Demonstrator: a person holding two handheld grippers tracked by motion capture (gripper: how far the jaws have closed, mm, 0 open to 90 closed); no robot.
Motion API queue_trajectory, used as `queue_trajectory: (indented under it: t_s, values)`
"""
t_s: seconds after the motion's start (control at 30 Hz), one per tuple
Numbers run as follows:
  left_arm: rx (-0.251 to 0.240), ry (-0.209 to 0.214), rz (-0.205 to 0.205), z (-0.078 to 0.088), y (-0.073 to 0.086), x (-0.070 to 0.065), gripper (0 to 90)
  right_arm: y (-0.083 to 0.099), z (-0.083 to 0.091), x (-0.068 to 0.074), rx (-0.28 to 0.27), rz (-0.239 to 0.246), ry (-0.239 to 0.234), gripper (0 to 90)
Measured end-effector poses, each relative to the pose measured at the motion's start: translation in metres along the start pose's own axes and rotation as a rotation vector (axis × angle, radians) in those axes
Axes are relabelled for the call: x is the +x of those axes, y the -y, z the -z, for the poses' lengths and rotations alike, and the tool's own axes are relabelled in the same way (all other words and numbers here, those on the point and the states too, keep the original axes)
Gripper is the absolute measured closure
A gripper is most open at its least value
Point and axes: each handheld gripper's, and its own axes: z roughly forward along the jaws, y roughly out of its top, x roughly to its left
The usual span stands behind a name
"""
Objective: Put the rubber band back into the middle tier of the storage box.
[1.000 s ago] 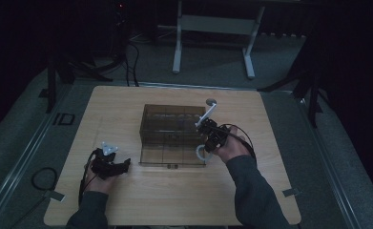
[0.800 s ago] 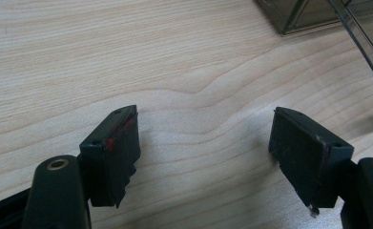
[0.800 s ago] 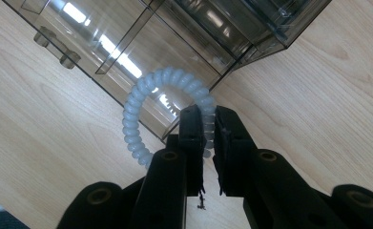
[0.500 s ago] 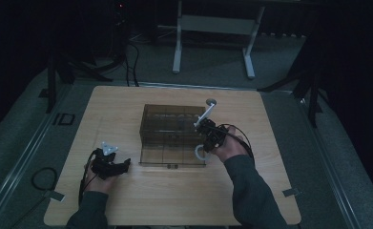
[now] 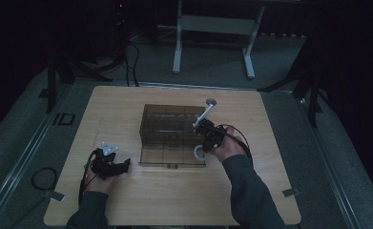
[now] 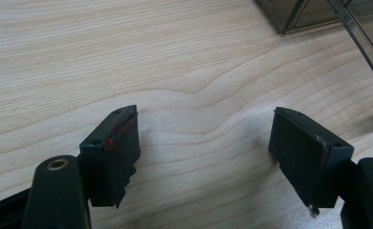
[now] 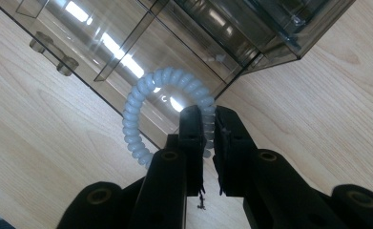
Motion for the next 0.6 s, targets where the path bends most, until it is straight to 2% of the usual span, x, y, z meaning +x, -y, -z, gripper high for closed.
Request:
queue_trajectory:
  t_s: [0.6]
  values:
    - [-0.001, 0.001, -0.001, -0.0001, 0.0000, 0.0001, 25.8, -0.0073, -0.0090, 0.0037, 0.011, 0.007, -0.001, 82.2]
